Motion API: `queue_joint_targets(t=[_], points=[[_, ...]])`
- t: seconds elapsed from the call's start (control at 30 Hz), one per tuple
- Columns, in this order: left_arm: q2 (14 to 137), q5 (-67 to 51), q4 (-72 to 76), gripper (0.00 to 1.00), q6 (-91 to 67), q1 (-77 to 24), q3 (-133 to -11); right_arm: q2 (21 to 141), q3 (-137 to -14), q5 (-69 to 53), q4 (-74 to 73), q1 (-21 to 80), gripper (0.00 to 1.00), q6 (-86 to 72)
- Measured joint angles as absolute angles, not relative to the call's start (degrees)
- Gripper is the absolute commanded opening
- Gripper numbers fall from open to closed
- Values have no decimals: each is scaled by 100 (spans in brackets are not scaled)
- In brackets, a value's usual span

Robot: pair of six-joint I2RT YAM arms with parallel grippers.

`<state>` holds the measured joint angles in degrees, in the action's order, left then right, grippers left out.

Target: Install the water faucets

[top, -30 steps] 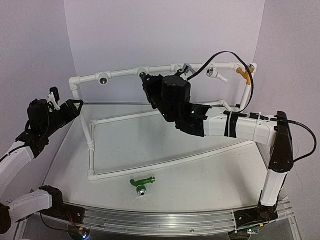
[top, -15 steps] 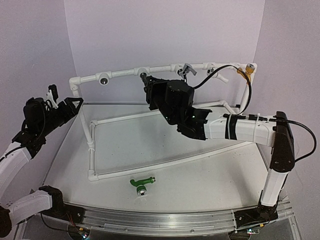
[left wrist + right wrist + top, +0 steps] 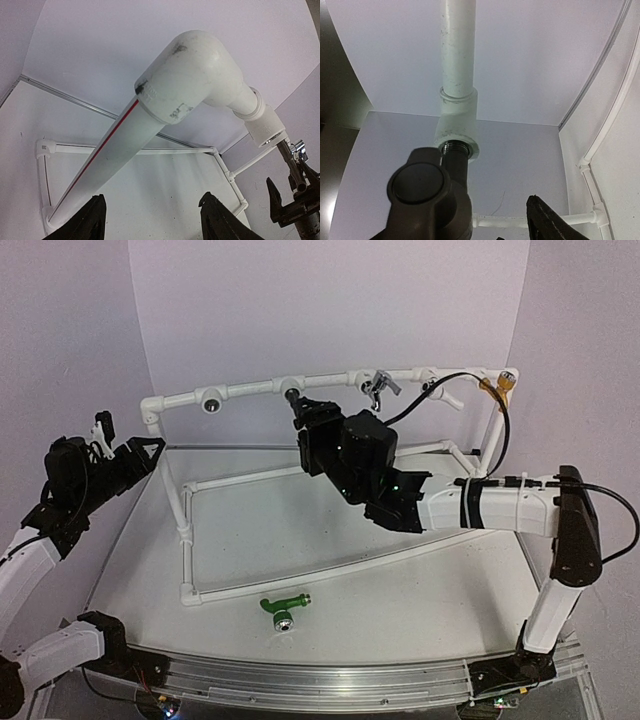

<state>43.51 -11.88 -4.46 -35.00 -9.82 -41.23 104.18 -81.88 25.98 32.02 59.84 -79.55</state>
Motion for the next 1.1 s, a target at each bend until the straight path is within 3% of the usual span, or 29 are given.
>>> queue_joint_targets(t=[0.1, 0.43, 0.57, 0.83, 1.1], points=[[4341, -1188, -449, 68, -3485, -982, -4123, 10336, -7956, 2594, 3312, 5999, 98, -7592], [4309, -1179, -456, 71, -3366, -982, -4123, 9634, -7280, 2380, 3592, 6129, 98, -6048], [4311, -1127, -460, 82, -3251, -982, -4123, 9094, -7040, 2076, 3415, 6224, 98, -5530], [4327, -695, -650, 91, -3144, -982, -4099, 8236, -6618, 1663, 1962, 6618, 97, -3875], [4543, -379, -769, 94, -3157, -982, -3959, 8099, -6599, 1459, 76, 6835, 95, -308]])
